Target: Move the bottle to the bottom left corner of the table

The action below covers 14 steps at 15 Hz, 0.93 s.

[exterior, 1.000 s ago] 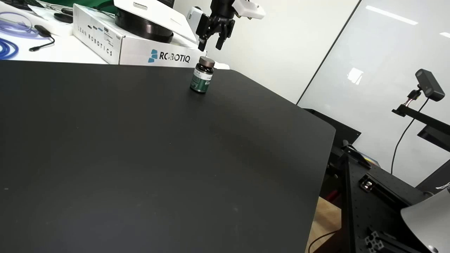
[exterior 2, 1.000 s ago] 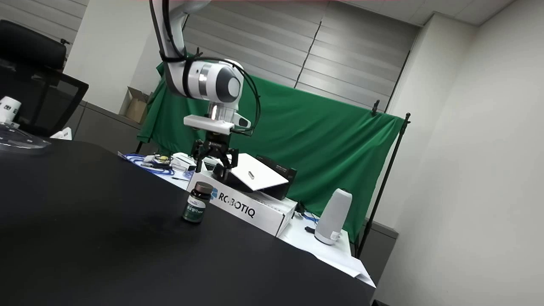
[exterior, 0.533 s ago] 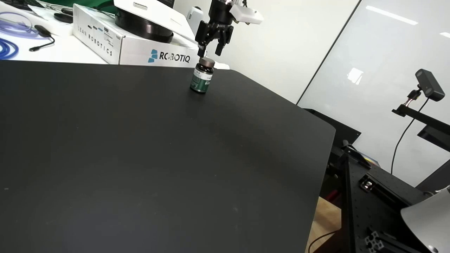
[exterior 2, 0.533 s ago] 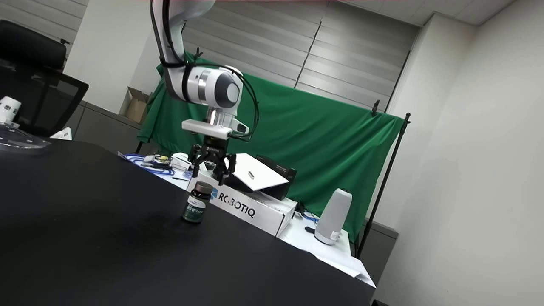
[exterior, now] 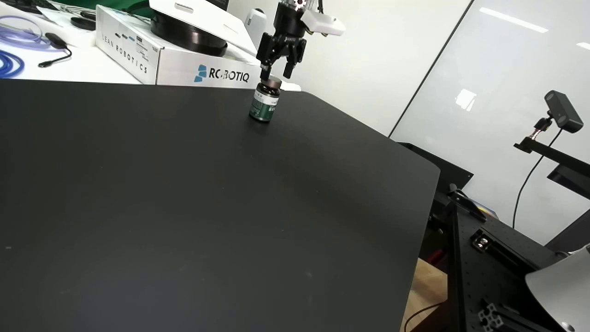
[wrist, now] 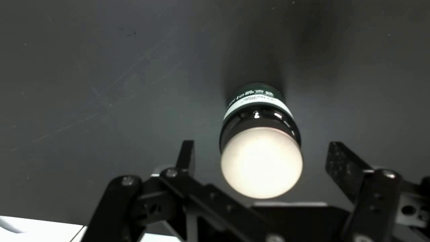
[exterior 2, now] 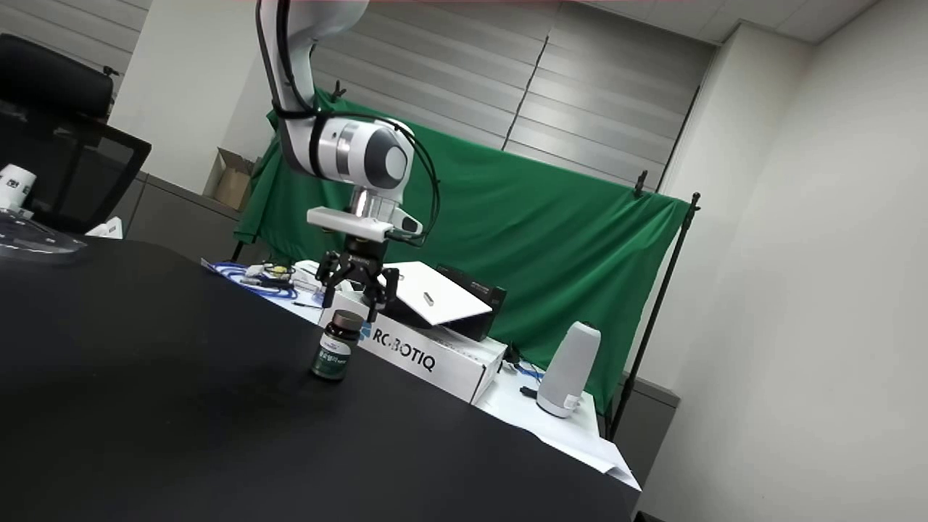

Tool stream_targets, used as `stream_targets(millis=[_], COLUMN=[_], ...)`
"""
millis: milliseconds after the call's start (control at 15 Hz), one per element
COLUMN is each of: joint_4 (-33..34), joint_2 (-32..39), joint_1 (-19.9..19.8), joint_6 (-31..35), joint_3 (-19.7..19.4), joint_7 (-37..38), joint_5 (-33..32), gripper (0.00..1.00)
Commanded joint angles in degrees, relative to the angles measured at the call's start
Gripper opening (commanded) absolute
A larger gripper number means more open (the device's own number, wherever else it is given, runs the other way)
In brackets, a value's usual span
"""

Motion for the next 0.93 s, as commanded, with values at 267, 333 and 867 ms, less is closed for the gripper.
stream_targets(millis=[267, 333, 867], joint_4=[3.1, 3.1, 1.6], joint_2=[2.0, 2.1, 0.7], joint_1=[-0.9, -0.9, -0.5], joint_6=[-0.7, -0.6, 1.2], joint_3=[0.3, 0.1, -0.1], joint_7=[0.8, 0.8, 0.2], joint_5=[5.3, 5.6, 5.1], gripper=[1.0, 1.0, 0.36])
